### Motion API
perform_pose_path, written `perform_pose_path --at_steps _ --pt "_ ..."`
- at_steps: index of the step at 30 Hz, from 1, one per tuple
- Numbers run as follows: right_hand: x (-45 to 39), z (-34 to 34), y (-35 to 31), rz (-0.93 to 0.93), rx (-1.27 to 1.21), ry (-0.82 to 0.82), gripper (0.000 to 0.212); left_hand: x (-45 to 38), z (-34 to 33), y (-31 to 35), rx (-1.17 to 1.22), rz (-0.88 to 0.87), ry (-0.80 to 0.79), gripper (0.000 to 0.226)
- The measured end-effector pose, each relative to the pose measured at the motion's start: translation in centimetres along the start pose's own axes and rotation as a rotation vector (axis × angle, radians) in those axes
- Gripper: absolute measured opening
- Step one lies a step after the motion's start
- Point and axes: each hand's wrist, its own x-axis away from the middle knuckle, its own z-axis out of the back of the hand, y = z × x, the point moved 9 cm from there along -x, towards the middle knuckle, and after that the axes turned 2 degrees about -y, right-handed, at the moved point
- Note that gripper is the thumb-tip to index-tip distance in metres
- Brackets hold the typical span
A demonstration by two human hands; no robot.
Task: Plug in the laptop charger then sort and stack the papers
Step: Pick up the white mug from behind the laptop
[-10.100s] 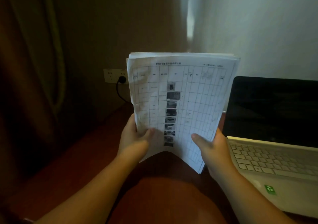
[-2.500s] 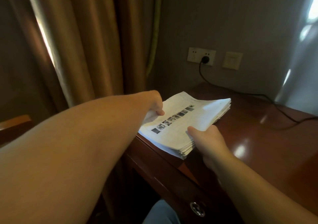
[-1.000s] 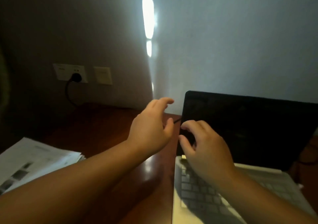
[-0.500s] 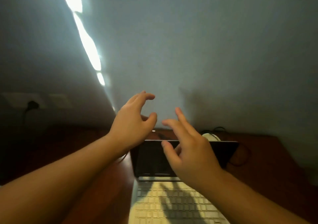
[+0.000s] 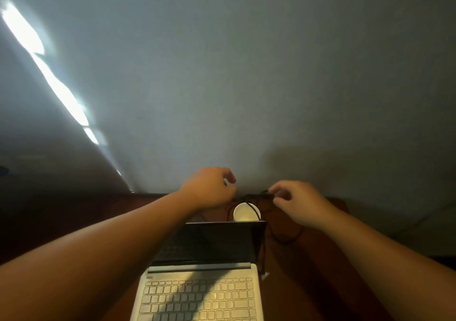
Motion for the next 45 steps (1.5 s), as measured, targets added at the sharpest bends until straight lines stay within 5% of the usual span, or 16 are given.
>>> perform_pose_path --at_steps 5,12,18,26,30,35,39,45 --pt "-2.9 -3.9 2.7 -0.044 -0.056 -0.166 0.022 -4.6 -5.0 -1.7 0.023 0.109 -0.26 0.032" --pt "-5.0 -10.8 5.8 -0.226 -0.266 -0.401 0.021 -10.3 -11.5 -3.5 -0.248 0.063 -0.471 0.035" --pt "-6.7 -10.8 8.0 -0.254 -0.181 -0.095 0.002 -13.9 -14.0 -5.2 -0.291 0.1 -0.465 0.03" --pt "-7.9 -14.3 8.1 -0.242 -0.276 -0.179 0.096 -14.8 -15.7 -5.7 -0.088 0.147 -0.459 0.027" --pt "-8.3 -16.8 7.5 -0.177 -0.391 -0.244 0.123 -13.7 -16.0 -5.8 0.114 0.248 -0.47 0.031" --pt "-9.0 -16.9 7.1 -0.133 -0.263 -0.177 0.111 -12.3 -16.1 -5.8 0.294 0.361 -0.536 0.027" --pt "-8.4 -16.0 6.6 -0.093 -0.384 -0.15 0.093 -11.7 -15.5 -5.4 0.329 0.37 -0.562 0.021" --pt "-7.7 -13.1 6.1 -0.032 -0.474 -0.098 0.098 -11.2 -11.9 -3.9 0.436 0.348 -0.487 0.015"
